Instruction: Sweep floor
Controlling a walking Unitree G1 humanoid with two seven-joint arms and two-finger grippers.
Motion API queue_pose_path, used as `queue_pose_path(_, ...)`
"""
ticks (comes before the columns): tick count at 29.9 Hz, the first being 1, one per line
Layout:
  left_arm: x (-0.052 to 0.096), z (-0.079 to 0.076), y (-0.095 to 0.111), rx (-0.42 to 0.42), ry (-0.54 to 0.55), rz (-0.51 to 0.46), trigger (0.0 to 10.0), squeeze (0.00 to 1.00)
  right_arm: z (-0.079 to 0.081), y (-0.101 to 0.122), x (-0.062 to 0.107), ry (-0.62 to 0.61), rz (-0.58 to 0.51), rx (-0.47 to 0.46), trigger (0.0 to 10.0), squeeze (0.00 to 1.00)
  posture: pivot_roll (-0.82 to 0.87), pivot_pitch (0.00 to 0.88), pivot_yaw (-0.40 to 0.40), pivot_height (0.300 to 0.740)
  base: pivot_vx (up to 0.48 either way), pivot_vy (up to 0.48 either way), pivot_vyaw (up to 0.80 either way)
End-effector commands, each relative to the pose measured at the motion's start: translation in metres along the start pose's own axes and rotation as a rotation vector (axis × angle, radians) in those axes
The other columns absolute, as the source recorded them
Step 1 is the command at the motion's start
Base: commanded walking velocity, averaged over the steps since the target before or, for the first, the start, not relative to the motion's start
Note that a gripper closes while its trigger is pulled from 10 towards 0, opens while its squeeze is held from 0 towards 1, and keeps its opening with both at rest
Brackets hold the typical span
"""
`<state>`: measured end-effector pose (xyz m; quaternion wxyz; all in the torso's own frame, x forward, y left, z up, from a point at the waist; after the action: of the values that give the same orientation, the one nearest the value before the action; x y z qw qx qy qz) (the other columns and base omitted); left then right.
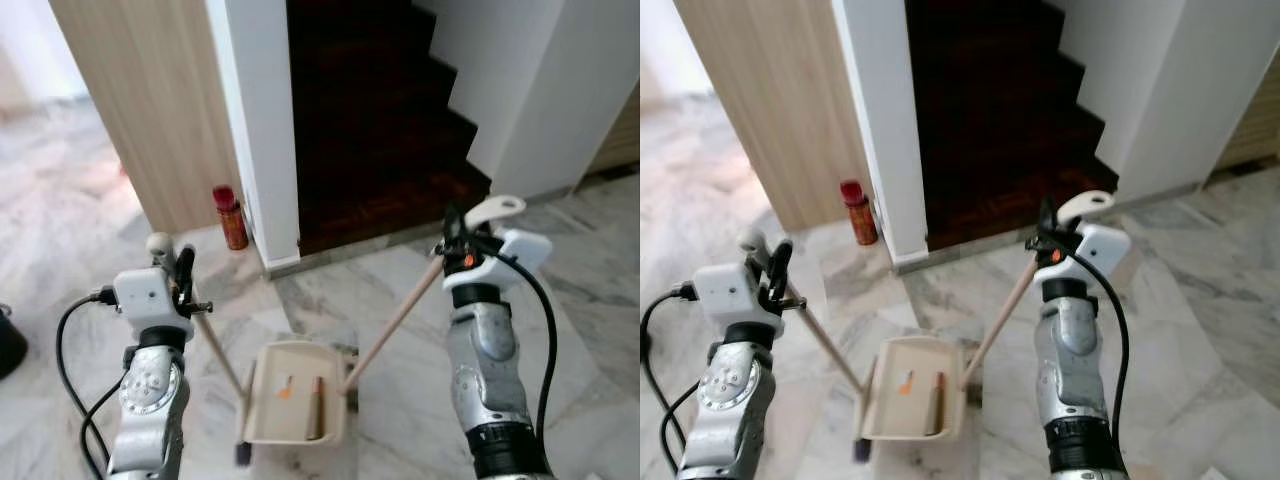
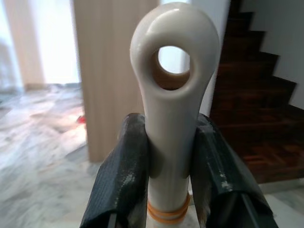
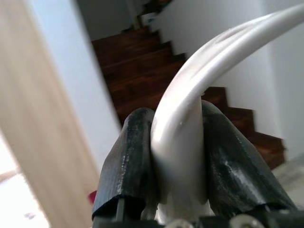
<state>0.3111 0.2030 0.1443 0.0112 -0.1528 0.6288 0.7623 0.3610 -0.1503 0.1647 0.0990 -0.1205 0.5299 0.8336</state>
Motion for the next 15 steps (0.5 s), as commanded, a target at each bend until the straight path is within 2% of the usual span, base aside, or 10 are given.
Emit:
queue_pose_path(1,-0.0041,0.0059,0.0123,-0.013,0.023,-0.048,10.0,0.0,0.0119,0.0102,-0.0062,0.028,-0.045,-0.049,10.0,0.0,0.06,0.0,0.021,0.74,0.0,0.409,0.0)
queue_pose_path(15,-0.0041,0.0094,0.0135,-0.013,0.048,-0.048,10.0,0.0,0.0137,0.0072,-0.008,0.03,-0.031,-0.061,10.0,0.0,0.07,0.0,0.015,0.74,0.0,0.413,0.0)
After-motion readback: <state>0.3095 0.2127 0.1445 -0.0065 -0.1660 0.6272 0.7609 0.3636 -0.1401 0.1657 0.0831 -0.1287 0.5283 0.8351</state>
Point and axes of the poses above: a point about 5 cm out from each wrist's last joint towards the gripper, its own x axis pointing back from the gripper into the wrist, its own y axis along the axis of the wrist's last joint, z = x × y, the point moved 4 cm from there along -x, pointing out of the wrist towards the gripper, and after that the axes turned 12 degrees about -x, right-handed, at the moved point
